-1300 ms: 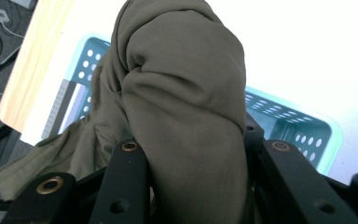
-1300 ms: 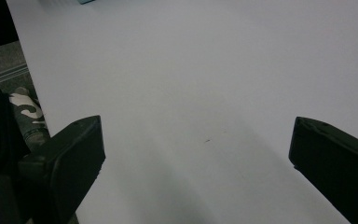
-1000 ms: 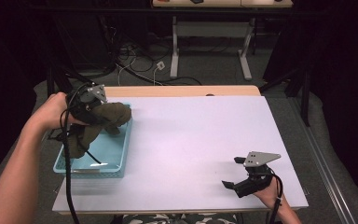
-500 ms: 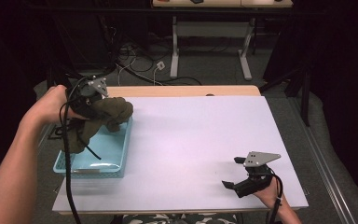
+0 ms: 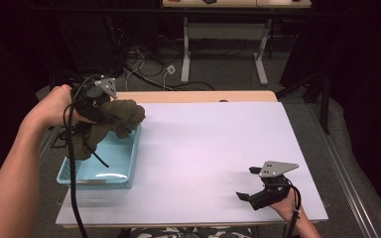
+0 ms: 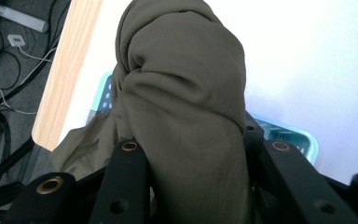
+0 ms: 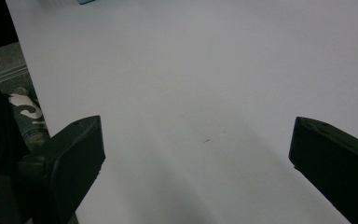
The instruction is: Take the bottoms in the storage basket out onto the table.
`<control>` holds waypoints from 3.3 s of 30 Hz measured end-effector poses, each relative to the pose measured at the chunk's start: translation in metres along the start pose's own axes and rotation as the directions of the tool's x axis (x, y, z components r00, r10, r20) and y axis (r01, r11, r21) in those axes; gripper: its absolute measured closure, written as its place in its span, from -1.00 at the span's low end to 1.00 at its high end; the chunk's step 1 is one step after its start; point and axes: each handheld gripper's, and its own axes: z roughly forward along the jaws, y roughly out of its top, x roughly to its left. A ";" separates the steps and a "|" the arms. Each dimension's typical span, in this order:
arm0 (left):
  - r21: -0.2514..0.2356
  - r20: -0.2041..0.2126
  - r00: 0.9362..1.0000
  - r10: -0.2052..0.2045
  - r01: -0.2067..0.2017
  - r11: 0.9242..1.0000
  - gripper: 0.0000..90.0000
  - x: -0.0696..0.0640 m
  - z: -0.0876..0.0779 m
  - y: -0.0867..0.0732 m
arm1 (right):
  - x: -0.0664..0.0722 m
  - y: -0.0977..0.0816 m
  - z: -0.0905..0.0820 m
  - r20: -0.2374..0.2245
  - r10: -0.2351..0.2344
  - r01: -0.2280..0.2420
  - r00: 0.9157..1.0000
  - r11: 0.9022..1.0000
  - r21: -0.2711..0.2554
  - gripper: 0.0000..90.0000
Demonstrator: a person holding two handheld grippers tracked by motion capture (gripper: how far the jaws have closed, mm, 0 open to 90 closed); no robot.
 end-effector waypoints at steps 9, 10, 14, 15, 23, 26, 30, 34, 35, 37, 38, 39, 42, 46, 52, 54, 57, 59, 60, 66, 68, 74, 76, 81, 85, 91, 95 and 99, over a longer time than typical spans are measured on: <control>-0.014 -0.002 1.000 0.011 -0.012 1.000 0.46 -0.003 -0.007 0.007 | 0.000 0.000 0.000 0.000 0.000 0.000 1.000 1.000 0.001 -0.93; -0.015 -0.006 1.000 0.020 -0.020 1.000 0.46 -0.004 -0.008 0.009 | 0.000 0.000 0.000 0.001 -0.001 0.001 1.000 1.000 0.002 -0.93; -0.025 -0.006 1.000 0.027 -0.027 0.999 0.46 -0.005 -0.011 0.013 | 0.000 0.000 0.000 0.002 -0.001 0.001 1.000 1.000 0.002 -0.93; -0.025 -0.006 1.000 0.027 -0.027 0.999 0.46 -0.005 -0.011 0.013 | 0.000 0.000 0.000 0.002 -0.001 0.001 1.000 1.000 0.002 -0.93; -0.028 -0.012 0.999 0.044 -0.044 0.999 0.46 -0.007 -0.014 0.021 | 0.000 0.000 0.000 0.002 -0.002 0.002 1.000 1.000 0.002 -0.93; -0.033 -0.015 0.998 0.053 -0.053 0.998 0.46 -0.007 -0.017 0.025 | 0.000 0.000 0.000 0.002 -0.001 0.001 1.000 1.000 0.001 -0.93; -0.037 -0.017 0.998 0.060 -0.061 0.997 0.46 -0.007 -0.018 0.027 | 0.000 0.000 0.000 0.000 -0.001 0.001 1.000 1.000 0.001 -0.93; -0.039 -0.017 0.998 0.060 -0.060 0.997 0.46 -0.008 -0.017 0.030 | 0.000 0.000 0.000 -0.001 -0.002 0.002 1.000 1.000 -0.001 -0.93; -0.037 -0.016 0.998 0.061 -0.062 0.997 0.46 -0.008 -0.017 0.030 | 0.000 0.000 0.000 -0.001 -0.002 0.002 1.000 1.000 -0.001 -0.93; -0.036 -0.015 0.998 0.067 -0.067 0.997 0.46 -0.007 -0.017 0.032 | 0.000 0.000 0.000 -0.002 -0.002 0.002 1.000 1.000 -0.001 -0.93; -0.036 -0.013 0.998 0.067 -0.067 0.997 0.46 -0.007 -0.017 0.033 | 0.000 0.000 0.000 -0.002 -0.002 0.002 1.000 1.000 -0.001 -0.93; -0.036 -0.012 0.998 0.069 -0.069 0.997 0.46 -0.007 -0.017 0.034 | 0.000 0.000 0.000 -0.002 -0.002 0.002 1.000 1.000 0.003 -0.93; -0.043 -0.017 0.998 0.065 -0.065 0.997 0.46 -0.005 -0.019 0.038 | 0.000 0.000 0.000 -0.002 -0.002 0.002 1.000 1.000 -0.001 -0.93; -0.048 -0.022 0.997 0.073 -0.074 0.996 0.46 -0.005 -0.021 0.041 | -0.001 0.000 0.000 -0.001 -0.002 0.002 1.000 1.000 -0.002 -0.93; -0.046 -0.028 0.995 0.097 -0.098 0.994 0.46 -0.006 -0.023 0.049 | -0.001 0.000 0.000 -0.002 -0.001 0.001 1.000 1.000 0.001 -0.93; -0.049 -0.030 0.994 0.103 -0.105 0.993 0.46 -0.007 -0.023 0.051 | -0.001 0.000 0.000 -0.001 -0.001 0.001 1.000 1.000 0.001 -0.93; -0.057 -0.030 0.993 0.110 -0.111 0.992 0.46 -0.007 -0.025 0.053 | -0.001 0.000 0.000 -0.001 0.000 0.000 1.000 1.000 0.000 -0.93; -0.061 -0.033 0.993 0.114 -0.116 0.991 0.46 -0.008 -0.027 0.055 | -0.001 0.000 0.000 -0.001 -0.001 0.001 1.000 1.000 0.000 -0.93; -0.066 -0.033 0.993 0.114 -0.116 0.991 0.46 -0.008 -0.027 0.056 | -0.001 0.000 0.000 -0.001 -0.001 0.001 1.000 1.000 0.000 -0.93; -0.073 -0.035 0.991 0.131 -0.133 0.988 0.46 -0.011 -0.027 0.063 | -0.001 0.000 0.000 -0.001 -0.002 0.002 1.000 1.000 0.001 -0.93; -0.079 -0.036 0.990 0.137 -0.140 0.987 0.46 -0.012 -0.027 0.066 | 0.000 0.000 -0.001 -0.002 -0.001 0.001 1.000 1.000 0.000 -0.93; -0.095 -0.028 0.988 0.152 -0.154 0.983 0.46 -0.013 -0.026 0.071 | -0.001 0.000 -0.001 -0.002 -0.001 0.001 1.000 1.000 0.000 -0.93; -0.095 -0.025 0.988 0.154 -0.155 0.983 0.46 -0.014 -0.026 0.072 | -0.001 0.000 -0.001 -0.002 -0.001 0.001 1.000 1.000 0.001 -0.93; -0.098 -0.023 0.987 0.159 -0.161 0.982 0.46 -0.014 -0.022 0.077 | 0.000 0.000 0.000 -0.003 0.001 -0.001 1.000 1.000 0.002 -0.93; -0.096 -0.010 0.986 0.165 -0.166 0.981 0.46 -0.014 -0.016 0.082 | -0.001 0.000 -0.001 -0.002 0.000 0.000 1.000 1.000 0.001 -0.93; -0.103 0.001 0.985 0.172 -0.171 0.980 0.46 -0.015 -0.009 0.088 | -0.001 0.000 -0.001 -0.002 0.000 0.000 1.000 1.000 0.000 -0.93; -0.109 0.009 0.983 0.182 -0.180 0.978 0.46 -0.017 -0.005 0.094 | -0.001 0.000 -0.001 -0.002 0.000 0.000 1.000 1.000 0.000 -0.93; -0.113 0.008 0.983 0.183 -0.181 0.977 0.45 -0.018 -0.001 0.099 | -0.001 0.000 -0.001 -0.003 0.000 0.000 1.000 1.000 -0.002 -0.93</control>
